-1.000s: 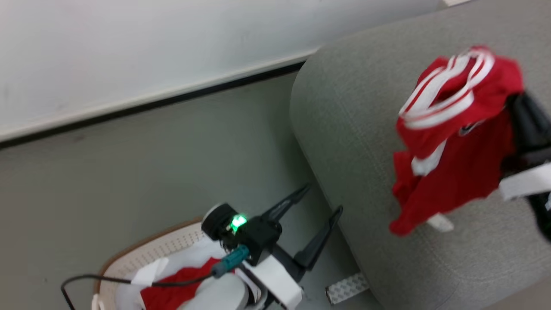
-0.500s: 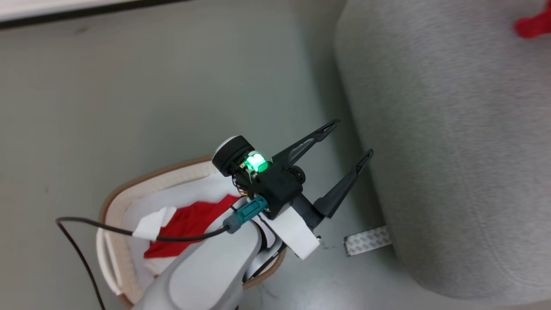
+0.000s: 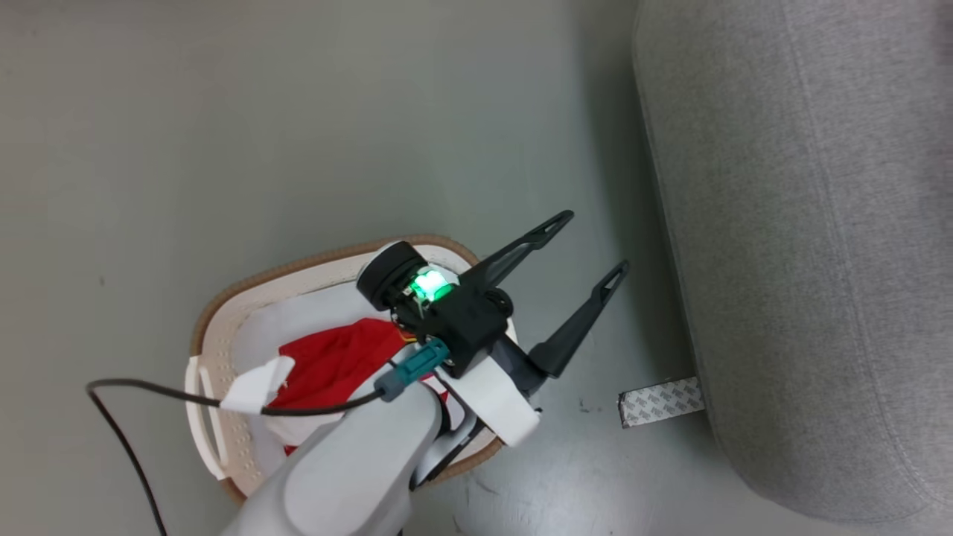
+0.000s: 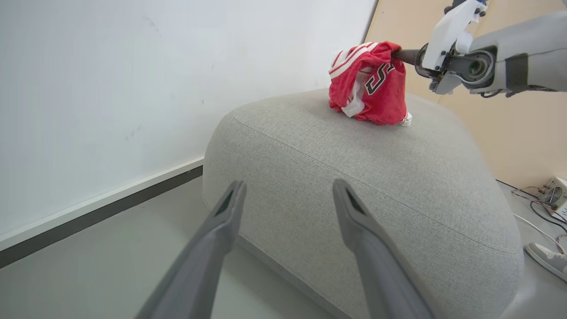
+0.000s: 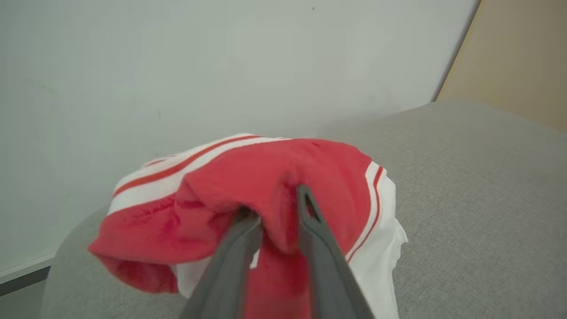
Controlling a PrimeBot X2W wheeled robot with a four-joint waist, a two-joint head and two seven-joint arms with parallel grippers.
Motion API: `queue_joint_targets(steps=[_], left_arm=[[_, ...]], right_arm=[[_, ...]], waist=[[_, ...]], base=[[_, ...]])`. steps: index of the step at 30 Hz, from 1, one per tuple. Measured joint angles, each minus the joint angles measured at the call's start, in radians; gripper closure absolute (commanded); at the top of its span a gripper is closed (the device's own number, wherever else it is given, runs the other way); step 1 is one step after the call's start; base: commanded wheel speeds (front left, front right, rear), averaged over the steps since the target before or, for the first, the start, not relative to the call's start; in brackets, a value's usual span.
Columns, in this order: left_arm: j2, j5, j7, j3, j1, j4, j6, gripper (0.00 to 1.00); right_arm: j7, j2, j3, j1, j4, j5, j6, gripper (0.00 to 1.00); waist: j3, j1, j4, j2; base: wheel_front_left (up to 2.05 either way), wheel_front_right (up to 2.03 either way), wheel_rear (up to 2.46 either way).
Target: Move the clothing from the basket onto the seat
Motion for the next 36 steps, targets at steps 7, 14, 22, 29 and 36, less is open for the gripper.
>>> queue_joint_targets(steps=[7, 14, 22, 29, 36], left_arm=[[0.024, -0.029, -0.005, 0.031, 0.052, 0.02, 0.023, 0.0], [0.059, -0.058, -0.01, 0.105, 0.158, 0.021, 0.062, 0.0], [0.06, -0.075, -0.011, 0.21, 0.32, -0.031, 0.082, 0.0], [0.04, -0.059, -0.011, 0.33, 0.456, -0.06, 0.094, 0.0], [0.023, -0.031, -0.011, 0.464, 0.593, -0.061, 0.099, 0.0]], right_arm=[[-0.001, 0.06, 0.0, 0.16, -0.179, -0.059, 0.0, 0.0], [-0.002, 0.143, -0.003, 0.399, -0.447, -0.111, 0.0, 0.0], [-0.003, 0.201, -0.008, 0.658, -0.699, -0.159, 0.0, 0.0], [-0.004, 0.258, 0.021, 0.822, -0.827, -0.23, 0.0, 0.0], [-0.004, 0.318, 0.097, 0.95, -0.849, -0.219, 0.0, 0.0]], waist=[[-0.068, 0.0, -0.014, 0.0], [-0.186, 0.0, -0.024, 0.0001], [-0.337, -0.0003, -0.007, 0.0], [-0.452, -0.0003, 0.042, 0.0], [-0.539, -0.0004, 0.111, 0.0001]], base=[[0.0, 0.0, 0.0], [0.0, 0.0, 0.0], [0.0, 0.0, 0.0], [0.0, 0.0, 0.0], [0.0, 0.0, 0.0]])
